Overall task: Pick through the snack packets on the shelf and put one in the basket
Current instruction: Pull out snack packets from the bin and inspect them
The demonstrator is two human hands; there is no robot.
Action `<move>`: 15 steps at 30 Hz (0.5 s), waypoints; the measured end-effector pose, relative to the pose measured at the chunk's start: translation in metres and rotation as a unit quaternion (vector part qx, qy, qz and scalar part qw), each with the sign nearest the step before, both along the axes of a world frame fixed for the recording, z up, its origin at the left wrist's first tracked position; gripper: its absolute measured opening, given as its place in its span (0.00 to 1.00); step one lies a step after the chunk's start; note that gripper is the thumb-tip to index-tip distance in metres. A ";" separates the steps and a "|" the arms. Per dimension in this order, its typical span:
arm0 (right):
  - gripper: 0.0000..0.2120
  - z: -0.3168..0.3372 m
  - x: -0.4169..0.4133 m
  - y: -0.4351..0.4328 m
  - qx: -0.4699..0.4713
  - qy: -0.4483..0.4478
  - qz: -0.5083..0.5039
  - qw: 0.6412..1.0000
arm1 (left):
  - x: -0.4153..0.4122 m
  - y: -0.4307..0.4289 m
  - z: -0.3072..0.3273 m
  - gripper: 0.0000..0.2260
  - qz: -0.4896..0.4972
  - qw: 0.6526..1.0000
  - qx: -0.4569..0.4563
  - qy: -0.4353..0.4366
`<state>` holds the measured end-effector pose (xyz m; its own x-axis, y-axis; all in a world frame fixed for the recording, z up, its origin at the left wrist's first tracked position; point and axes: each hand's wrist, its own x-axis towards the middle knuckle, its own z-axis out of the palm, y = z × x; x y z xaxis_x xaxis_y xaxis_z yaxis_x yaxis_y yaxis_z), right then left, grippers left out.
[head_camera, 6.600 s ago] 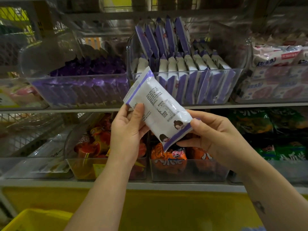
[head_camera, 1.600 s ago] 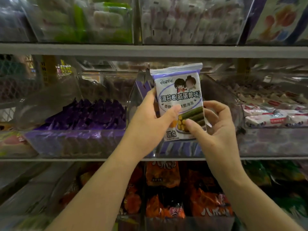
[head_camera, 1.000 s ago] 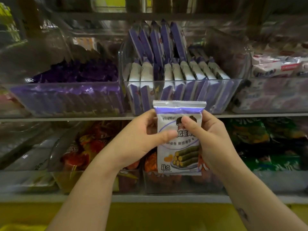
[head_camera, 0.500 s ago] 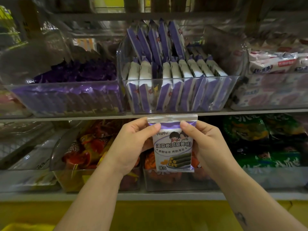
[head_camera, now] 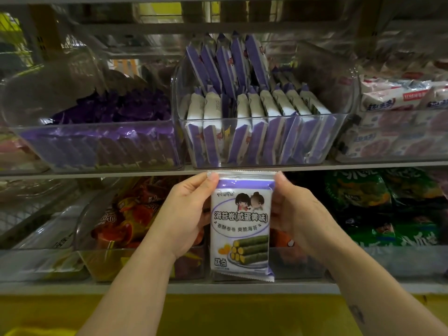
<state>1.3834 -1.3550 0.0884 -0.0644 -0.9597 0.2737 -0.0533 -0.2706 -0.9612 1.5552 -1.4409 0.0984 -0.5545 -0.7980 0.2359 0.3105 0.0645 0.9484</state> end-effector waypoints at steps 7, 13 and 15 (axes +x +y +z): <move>0.14 -0.003 -0.012 0.008 0.112 0.020 0.141 0.984 | 0.000 0.000 0.003 0.13 0.003 1.000 0.006 -0.019; 0.23 0.003 -0.018 0.012 0.105 -0.062 0.129 0.984 | 0.017 -0.004 0.000 0.18 -0.236 0.962 0.031 -0.135; 0.26 0.006 -0.019 0.013 0.099 -0.083 0.118 0.985 | 0.019 -0.005 -0.002 0.22 -0.266 0.956 0.049 -0.116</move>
